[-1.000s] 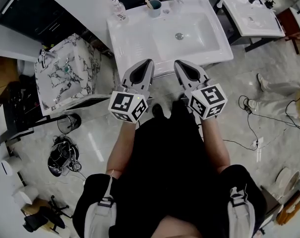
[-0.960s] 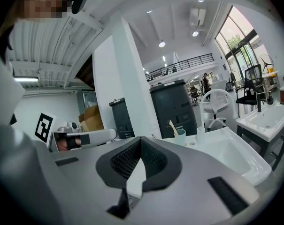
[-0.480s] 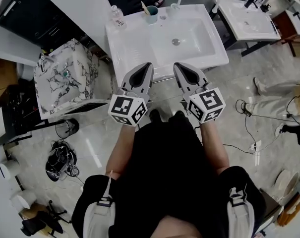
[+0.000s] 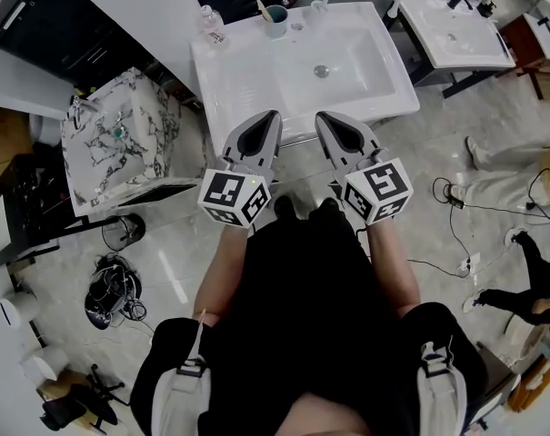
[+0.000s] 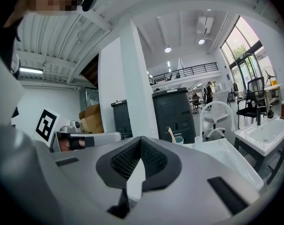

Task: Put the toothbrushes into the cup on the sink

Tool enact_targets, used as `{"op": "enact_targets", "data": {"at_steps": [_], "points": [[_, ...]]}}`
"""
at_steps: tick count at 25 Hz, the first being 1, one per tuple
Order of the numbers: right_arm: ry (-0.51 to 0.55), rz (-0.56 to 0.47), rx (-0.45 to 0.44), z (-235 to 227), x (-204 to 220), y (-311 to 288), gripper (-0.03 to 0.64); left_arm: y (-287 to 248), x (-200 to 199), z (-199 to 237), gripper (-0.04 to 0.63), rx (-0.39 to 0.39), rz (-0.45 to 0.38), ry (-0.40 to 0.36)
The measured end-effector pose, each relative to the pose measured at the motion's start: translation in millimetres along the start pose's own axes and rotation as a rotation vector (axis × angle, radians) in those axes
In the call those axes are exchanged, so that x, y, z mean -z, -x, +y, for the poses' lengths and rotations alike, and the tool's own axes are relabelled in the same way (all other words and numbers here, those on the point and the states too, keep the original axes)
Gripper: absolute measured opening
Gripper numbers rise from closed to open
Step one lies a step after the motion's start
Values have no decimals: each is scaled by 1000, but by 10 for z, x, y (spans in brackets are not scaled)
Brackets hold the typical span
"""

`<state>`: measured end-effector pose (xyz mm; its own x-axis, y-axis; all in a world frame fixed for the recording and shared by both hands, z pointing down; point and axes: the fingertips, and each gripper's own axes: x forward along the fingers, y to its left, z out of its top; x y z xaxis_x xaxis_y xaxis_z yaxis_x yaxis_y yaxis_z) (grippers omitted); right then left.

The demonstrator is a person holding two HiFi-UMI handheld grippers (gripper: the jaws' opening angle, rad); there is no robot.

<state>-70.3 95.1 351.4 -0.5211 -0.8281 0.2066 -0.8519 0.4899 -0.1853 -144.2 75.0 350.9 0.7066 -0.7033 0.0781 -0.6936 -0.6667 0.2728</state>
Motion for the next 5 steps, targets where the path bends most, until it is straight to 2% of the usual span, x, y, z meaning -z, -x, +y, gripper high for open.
{"op": "enact_targets", "data": {"at_steps": [5], "points": [[4, 2, -4, -3, 3, -43, 29, -20, 17, 39, 14, -1, 4, 3]]}}
